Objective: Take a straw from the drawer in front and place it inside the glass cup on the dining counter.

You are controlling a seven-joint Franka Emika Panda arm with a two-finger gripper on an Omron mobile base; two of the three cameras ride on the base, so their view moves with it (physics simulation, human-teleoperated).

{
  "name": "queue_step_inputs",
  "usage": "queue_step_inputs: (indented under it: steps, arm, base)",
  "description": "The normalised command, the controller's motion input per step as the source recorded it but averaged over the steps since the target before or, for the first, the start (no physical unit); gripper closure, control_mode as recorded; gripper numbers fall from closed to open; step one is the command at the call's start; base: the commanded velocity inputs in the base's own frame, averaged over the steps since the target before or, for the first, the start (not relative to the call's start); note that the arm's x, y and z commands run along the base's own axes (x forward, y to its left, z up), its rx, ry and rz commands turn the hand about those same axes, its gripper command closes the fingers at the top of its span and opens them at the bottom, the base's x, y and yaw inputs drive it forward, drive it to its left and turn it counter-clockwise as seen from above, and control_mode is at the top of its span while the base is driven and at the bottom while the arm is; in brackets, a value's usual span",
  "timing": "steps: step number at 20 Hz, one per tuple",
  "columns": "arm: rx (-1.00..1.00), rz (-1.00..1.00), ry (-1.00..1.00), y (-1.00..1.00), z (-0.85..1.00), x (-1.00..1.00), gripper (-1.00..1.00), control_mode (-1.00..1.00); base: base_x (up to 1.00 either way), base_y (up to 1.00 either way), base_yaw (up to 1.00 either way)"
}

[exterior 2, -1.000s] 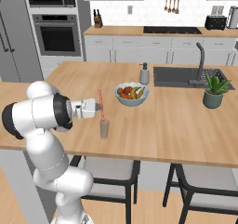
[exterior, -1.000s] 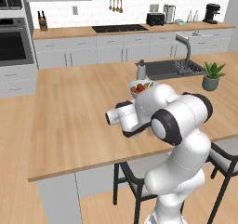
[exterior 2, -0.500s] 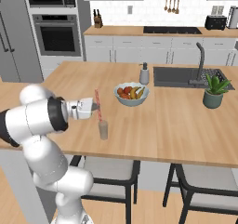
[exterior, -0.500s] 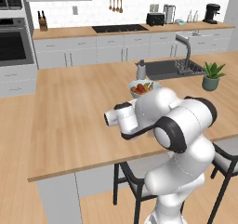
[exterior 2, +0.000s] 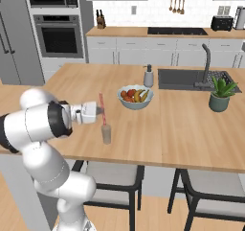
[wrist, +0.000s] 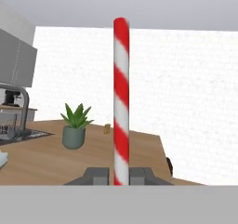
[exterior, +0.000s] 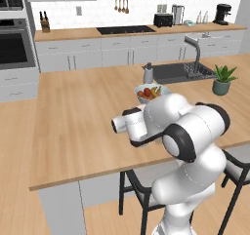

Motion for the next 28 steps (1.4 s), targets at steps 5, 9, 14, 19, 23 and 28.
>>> queue_step_inputs:
  steps: [5,9,14,19,23,28]
  arm:
    - [0.0,0.0,-0.03,0.0,-0.49,0.02,1.0,-1.0]
    - [0.0,0.0,-0.08,0.0,-0.41,0.0,1.0,-1.0]
    - [0.0,0.0,-0.11,0.0,-0.38,0.01,1.0,-1.0]
    - [0.0,0.0,-0.14,0.0,-0.48,0.0,1.0,-1.0]
    - [0.0,0.0,-0.16,0.0,-0.55,0.0,1.0,-1.0]
    - [0.0,0.0,-0.17,-0.04,-0.38,-0.01,1.0,-1.0]
  base:
    - [0.0,0.0,0.0]
    - [0.0,0.0,0.0]
    - [0.0,0.0,0.0]
    - [0.0,0.0,0.0]
    - [0.0,0.0,0.0]
    - [0.0,0.0,0.0]
